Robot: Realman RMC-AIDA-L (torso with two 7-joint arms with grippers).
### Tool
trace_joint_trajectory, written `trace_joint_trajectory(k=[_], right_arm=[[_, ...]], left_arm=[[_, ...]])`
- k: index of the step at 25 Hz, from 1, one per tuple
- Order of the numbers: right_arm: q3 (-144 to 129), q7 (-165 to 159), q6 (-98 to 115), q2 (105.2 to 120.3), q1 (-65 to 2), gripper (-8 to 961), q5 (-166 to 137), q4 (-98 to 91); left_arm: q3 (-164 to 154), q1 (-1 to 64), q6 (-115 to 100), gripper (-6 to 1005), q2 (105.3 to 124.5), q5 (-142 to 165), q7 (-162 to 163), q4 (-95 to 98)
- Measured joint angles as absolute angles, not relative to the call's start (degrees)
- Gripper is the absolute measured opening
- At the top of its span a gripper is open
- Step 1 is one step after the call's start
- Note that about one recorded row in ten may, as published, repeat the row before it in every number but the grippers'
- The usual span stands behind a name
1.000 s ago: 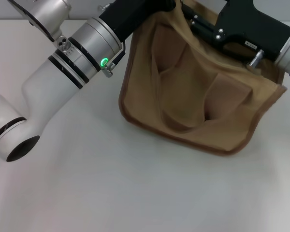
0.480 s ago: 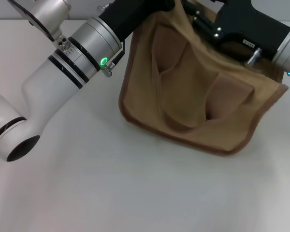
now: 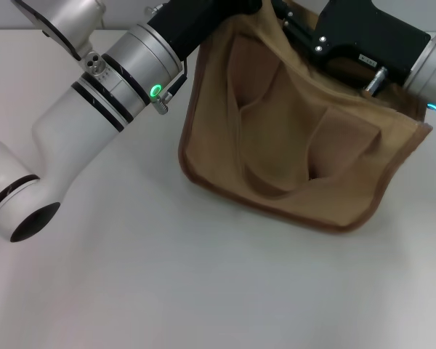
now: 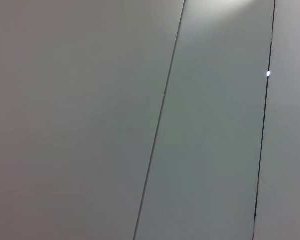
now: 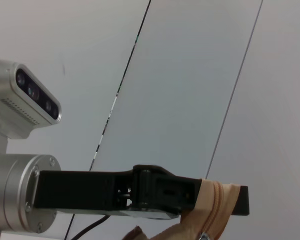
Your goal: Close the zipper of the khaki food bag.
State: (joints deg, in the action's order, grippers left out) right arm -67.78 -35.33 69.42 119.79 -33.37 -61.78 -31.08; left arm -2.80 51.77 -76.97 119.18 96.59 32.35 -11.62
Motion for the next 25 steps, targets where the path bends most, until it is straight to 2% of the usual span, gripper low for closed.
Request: trace_joint_trajectory(k=[25], right_arm=[[-70.35,-35.43,66.88,119.76,-34.40,380,-56.62,-29.76]], left_arm=[[-1.92,51.42,-76.96,81,119.18,96.55,32.35,-11.16]])
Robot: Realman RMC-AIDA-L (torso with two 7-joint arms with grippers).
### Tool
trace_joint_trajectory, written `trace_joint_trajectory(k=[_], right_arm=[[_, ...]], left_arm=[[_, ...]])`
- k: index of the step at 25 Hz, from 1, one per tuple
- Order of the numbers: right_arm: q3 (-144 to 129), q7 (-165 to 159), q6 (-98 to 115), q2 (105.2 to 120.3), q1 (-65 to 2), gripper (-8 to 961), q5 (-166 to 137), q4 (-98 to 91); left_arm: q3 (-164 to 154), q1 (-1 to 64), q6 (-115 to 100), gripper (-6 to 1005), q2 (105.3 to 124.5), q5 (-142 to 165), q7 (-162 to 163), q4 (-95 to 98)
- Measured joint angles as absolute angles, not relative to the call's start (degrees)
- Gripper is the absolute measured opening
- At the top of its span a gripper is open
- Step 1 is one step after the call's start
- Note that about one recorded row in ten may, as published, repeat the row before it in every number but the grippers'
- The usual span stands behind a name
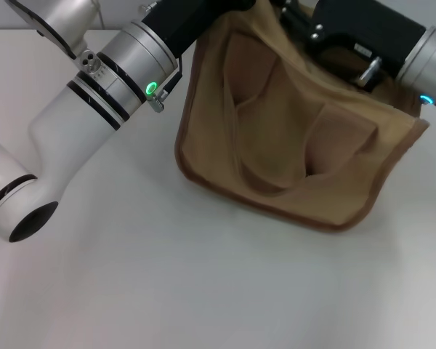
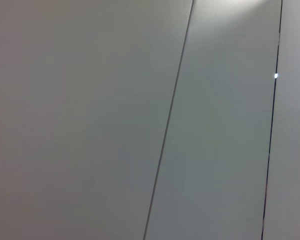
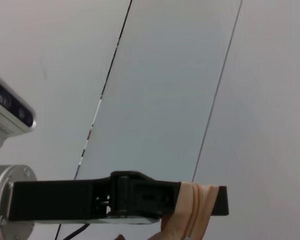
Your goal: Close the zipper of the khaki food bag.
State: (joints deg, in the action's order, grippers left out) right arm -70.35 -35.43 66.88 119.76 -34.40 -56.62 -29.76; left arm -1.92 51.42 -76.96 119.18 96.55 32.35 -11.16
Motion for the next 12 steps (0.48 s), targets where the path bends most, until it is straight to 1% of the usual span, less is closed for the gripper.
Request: trace_joint_trajectory(k=[12], right_arm=[[-72.90,-35.33,66.43,119.62,-34.80,381,-56.70,-29.57]], left_arm=[[-1.94,51.30,-76.94,86,119.18,96.60,32.35,-11.23]])
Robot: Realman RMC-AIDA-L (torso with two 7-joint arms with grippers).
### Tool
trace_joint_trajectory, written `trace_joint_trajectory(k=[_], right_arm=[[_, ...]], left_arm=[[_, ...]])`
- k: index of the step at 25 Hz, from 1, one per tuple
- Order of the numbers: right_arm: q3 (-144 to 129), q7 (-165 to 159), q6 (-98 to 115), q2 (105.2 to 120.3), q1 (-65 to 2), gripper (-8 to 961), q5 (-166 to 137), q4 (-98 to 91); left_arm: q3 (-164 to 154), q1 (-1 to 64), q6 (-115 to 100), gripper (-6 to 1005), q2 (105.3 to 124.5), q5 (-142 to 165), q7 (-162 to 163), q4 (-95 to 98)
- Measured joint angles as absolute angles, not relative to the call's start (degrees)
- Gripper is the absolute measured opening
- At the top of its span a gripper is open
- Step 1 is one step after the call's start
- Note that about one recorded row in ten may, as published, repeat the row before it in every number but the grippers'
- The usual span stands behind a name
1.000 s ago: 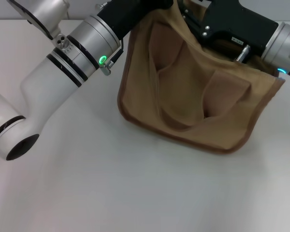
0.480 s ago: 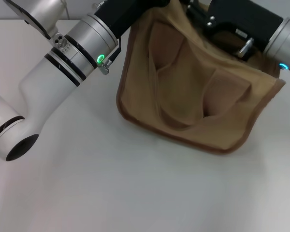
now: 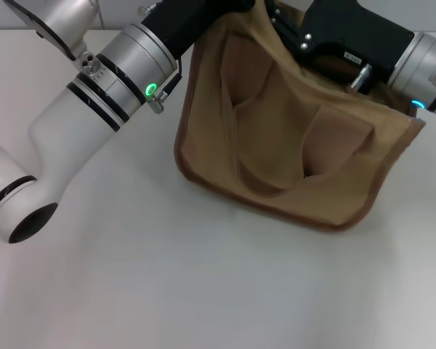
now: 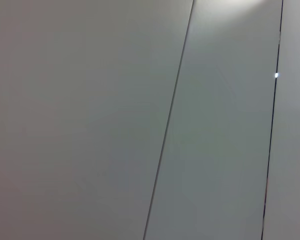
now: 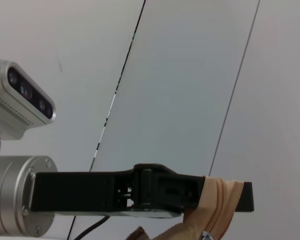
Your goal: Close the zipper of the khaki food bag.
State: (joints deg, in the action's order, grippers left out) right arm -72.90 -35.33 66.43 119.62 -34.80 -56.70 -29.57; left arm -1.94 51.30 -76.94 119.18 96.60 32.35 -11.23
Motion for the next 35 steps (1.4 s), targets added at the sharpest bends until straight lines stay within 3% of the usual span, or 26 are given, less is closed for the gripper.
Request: trace_joint_trajectory(k=[6,13,18,25,35], right_arm=[[-73.36,-35.33,65.40,119.61,-34.93,381,-56.74,-29.78],[-73.75,-35.33,64.73,119.62,-34.95,284,-56.79,-29.93],[-73.74,-35.33,64.45,119.62,-35.40,61,-56.85,-29.65],[-73.75,-36.68,64.36,119.50,-34.73,11,-57.85,-31.12],[-73.25,-49.78,64.11,119.31,-27.36,3,-66.81,-43.43]], left_arm=[[-1.93,51.26,-77.02,88,119.18,96.59,32.35,-11.32],[-1.93,51.24,-77.17,91,119.18,96.59,32.34,-11.28],[-1.93,51.24,-77.21,93,119.18,96.59,32.35,-11.19],[-0.99,49.92,-77.02,96,119.18,96.35,32.31,-10.72],[3.26,42.15,-76.94,100,118.89,96.56,32.16,-9.56]])
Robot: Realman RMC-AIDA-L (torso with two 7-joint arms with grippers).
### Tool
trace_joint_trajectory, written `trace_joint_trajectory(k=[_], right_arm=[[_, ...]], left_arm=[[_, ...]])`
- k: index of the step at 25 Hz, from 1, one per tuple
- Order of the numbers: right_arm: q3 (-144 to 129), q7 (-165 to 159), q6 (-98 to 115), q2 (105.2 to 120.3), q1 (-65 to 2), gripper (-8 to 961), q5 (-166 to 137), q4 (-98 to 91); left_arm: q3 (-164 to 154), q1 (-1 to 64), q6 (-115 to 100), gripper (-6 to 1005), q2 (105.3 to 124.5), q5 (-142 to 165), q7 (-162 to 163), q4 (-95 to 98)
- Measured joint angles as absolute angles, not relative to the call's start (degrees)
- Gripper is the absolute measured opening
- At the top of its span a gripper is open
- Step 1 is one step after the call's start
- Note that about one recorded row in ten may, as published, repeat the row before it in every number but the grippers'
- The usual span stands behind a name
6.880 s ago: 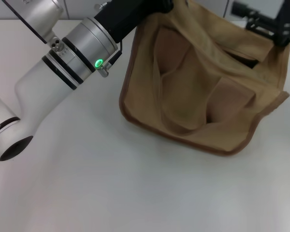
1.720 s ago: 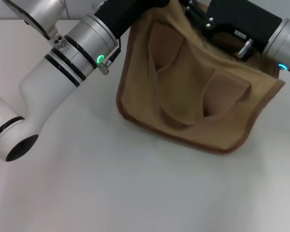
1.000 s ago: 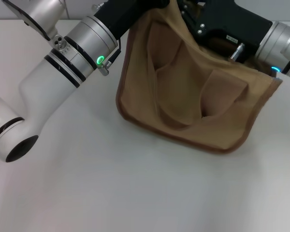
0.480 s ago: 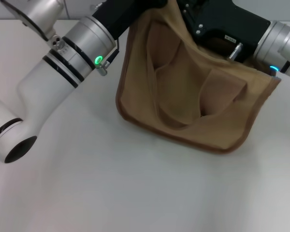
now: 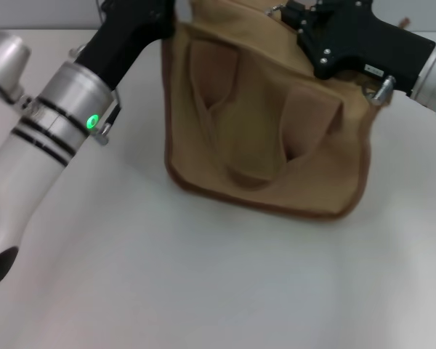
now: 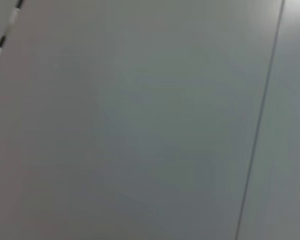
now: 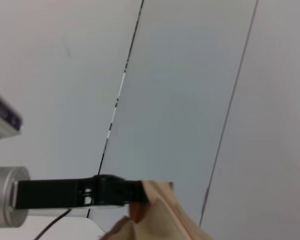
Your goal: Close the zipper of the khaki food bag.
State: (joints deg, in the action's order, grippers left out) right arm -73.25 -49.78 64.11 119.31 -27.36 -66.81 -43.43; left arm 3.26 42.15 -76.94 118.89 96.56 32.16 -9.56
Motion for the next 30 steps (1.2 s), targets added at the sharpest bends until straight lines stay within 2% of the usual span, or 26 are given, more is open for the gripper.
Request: trace_joint_trajectory(k=[6,17,26,28,30], right_arm=[[-72.79,-54.95,64.23,119.33,-22.63,1,-70.30,-46.79],[-65.41,-55.30,65.15,119.57,-17.09,0,-70.41,-45.13],[-56.85,-53.58,82.07,119.31,-14.47,17,-70.20,-39.26],[-55.30,-52.04,86.48,119.34,-13.70,96,-70.19,-37.74],[-54.08,-50.90,90.76,119.36,-13.14,175,-70.18,-36.06]], left_arm=[[4.11,38.22,-77.80,102,118.74,96.50,32.70,-9.47],[4.17,34.77,-79.70,107,118.70,96.23,32.94,-8.18],[3.46,34.21,-82.26,110,118.73,100.24,32.27,-6.59],[3.44,34.19,-82.53,111,118.73,102.35,32.28,-5.59],[3.43,34.13,-82.60,182,118.73,104.02,32.28,-4.55]])
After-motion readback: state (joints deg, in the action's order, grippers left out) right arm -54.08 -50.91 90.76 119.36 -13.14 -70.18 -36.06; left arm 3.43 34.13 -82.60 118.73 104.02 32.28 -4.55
